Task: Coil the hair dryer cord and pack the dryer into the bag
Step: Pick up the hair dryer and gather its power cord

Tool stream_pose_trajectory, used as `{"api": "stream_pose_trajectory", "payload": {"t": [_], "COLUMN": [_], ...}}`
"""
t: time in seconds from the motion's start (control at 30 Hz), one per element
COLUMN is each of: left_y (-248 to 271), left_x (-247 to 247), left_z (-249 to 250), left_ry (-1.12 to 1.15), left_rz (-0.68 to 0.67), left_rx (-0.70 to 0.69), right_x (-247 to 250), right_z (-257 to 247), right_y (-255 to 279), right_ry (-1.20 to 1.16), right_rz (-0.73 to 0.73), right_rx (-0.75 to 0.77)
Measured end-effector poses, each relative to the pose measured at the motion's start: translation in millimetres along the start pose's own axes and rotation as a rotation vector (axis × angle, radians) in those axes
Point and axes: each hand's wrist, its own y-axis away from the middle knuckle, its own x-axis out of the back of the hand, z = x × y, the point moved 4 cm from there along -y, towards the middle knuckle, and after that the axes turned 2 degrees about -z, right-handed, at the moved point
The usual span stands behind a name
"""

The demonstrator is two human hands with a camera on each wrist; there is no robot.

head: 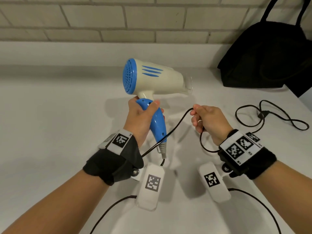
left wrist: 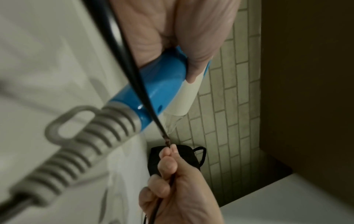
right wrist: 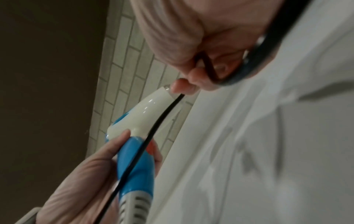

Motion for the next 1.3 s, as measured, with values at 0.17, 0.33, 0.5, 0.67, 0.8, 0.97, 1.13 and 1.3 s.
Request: {"api": "stream_pose_trajectory", "payload": {"t": [0.17, 0.33, 0.5, 0.67, 0.8, 0.97, 1.13, 1.3], "left_y": [-8.7, -27.9, -30.2, -38.4, -47.7, -44.1, -36.5, -25.5], "left_x": [9.8, 29.5, 21.3, 36.0, 47.5, 33.1, 29.8, 27.3], "left_z": [11.1, 20.1, 20.0, 24.6, 29.0, 26.1, 29.2, 16.7], "left_ry": [0.216, 0.499, 0.467, 0.39, 0.512, 0.71, 0.808, 0.827], "left_rz": [0.05, 0.244, 0.304, 0.449, 0.441, 0.227, 0.033, -0.046], "left_rx": [0.052, 0.104, 0.067, 0.052, 0.13, 0.172, 0.162, 0.25], "right_x": [9.0, -3.9, -48.5, -62.8, -65.4, -90.8, -106.0, -87.2], "right_z": [-15.8, -26.1, -26.5, 10.8, 20.9, -10.9, -7.1, -12.3], "right_y": [6.0, 30.1, 62.9, 85.3, 85.2, 75.1, 74.9, 65.4], "right_ry": [0.114, 0.539, 0.548, 0.743, 0.123, -0.175, -0.143, -0.014], "right_rz": [-0.196, -0.528, -0.787, -0.93, -0.965, -0.802, -0.666, -0.73], "right_rx": [0.18, 0.246, 0.293, 0.347, 0.014, 0.008, 0.112, 0.13]}}
